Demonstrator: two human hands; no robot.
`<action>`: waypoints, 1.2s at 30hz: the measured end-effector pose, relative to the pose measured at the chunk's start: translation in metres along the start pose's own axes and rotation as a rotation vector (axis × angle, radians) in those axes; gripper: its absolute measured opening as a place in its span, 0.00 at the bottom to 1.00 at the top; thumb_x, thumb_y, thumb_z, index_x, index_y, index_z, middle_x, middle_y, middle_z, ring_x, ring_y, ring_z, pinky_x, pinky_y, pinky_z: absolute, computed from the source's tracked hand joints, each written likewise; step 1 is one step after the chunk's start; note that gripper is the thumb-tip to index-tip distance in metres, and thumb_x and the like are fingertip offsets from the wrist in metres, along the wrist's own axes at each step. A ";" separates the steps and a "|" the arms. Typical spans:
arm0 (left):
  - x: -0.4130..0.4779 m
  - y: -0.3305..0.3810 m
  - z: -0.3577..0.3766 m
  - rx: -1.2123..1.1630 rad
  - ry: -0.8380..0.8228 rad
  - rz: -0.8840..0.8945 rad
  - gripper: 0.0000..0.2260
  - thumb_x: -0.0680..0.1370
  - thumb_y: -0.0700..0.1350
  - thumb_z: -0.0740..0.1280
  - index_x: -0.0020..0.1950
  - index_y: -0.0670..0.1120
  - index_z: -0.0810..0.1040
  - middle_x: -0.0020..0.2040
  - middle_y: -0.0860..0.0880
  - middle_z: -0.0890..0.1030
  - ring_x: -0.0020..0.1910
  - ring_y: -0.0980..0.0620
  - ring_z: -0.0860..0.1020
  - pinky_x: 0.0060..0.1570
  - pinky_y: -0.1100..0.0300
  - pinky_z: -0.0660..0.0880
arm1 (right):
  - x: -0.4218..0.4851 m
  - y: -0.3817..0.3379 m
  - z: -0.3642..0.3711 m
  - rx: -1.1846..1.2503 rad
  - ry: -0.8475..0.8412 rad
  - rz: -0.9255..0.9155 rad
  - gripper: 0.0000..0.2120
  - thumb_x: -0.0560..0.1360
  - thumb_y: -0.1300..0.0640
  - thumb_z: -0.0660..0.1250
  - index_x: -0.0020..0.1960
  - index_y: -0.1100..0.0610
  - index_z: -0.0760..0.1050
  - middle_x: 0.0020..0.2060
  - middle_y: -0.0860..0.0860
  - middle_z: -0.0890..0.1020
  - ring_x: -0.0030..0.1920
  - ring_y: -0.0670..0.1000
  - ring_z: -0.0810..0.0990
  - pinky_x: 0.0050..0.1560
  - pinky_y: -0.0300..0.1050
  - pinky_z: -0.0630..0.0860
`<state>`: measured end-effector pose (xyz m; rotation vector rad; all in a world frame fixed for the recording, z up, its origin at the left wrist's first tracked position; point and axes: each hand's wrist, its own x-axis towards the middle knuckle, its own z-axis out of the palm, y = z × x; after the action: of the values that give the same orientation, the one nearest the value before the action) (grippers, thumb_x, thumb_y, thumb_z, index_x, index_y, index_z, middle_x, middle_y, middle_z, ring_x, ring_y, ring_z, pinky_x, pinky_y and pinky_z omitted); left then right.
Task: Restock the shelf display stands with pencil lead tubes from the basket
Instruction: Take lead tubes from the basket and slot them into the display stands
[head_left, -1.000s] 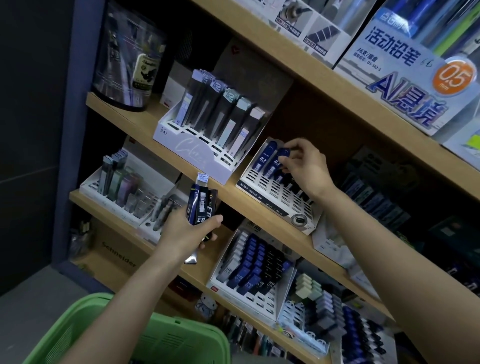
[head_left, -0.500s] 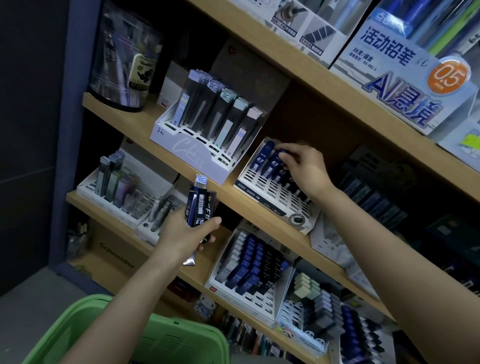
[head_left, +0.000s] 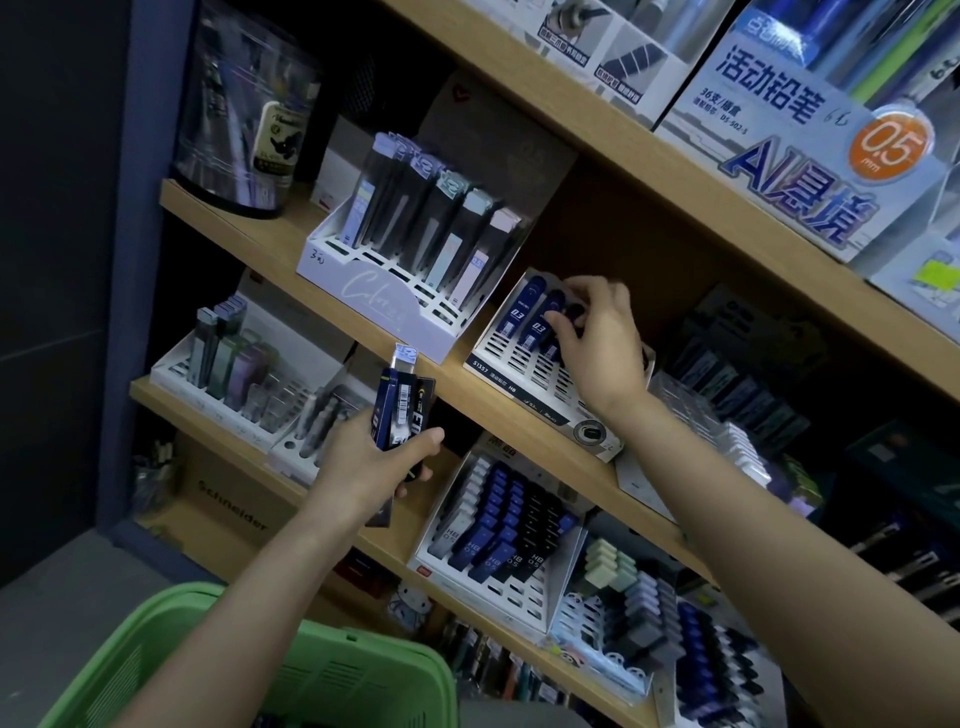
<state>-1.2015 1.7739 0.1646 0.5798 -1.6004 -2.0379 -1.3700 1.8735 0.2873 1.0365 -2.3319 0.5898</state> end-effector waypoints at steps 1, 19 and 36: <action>-0.001 0.000 0.000 -0.001 -0.007 0.007 0.05 0.74 0.44 0.71 0.48 0.47 0.77 0.40 0.51 0.83 0.33 0.57 0.80 0.28 0.66 0.74 | -0.005 -0.006 -0.001 0.008 0.030 -0.005 0.15 0.78 0.57 0.64 0.64 0.58 0.70 0.59 0.53 0.72 0.52 0.48 0.76 0.53 0.43 0.75; -0.016 0.010 -0.001 -0.144 -0.120 0.012 0.05 0.75 0.43 0.68 0.50 0.44 0.77 0.42 0.49 0.84 0.34 0.55 0.82 0.26 0.65 0.71 | -0.070 -0.065 -0.007 0.999 -0.599 0.573 0.05 0.80 0.60 0.61 0.46 0.61 0.69 0.45 0.60 0.83 0.44 0.54 0.83 0.46 0.41 0.81; -0.032 0.008 0.018 -0.168 -0.117 0.049 0.05 0.76 0.41 0.69 0.50 0.43 0.77 0.25 0.53 0.74 0.25 0.57 0.73 0.25 0.66 0.71 | -0.086 -0.046 -0.044 0.523 -0.786 0.244 0.06 0.72 0.58 0.71 0.46 0.52 0.76 0.34 0.45 0.81 0.33 0.42 0.79 0.35 0.37 0.77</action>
<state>-1.1866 1.8057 0.1772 0.3633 -1.4730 -2.1774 -1.2726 1.9177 0.2771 1.4091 -3.1110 1.0804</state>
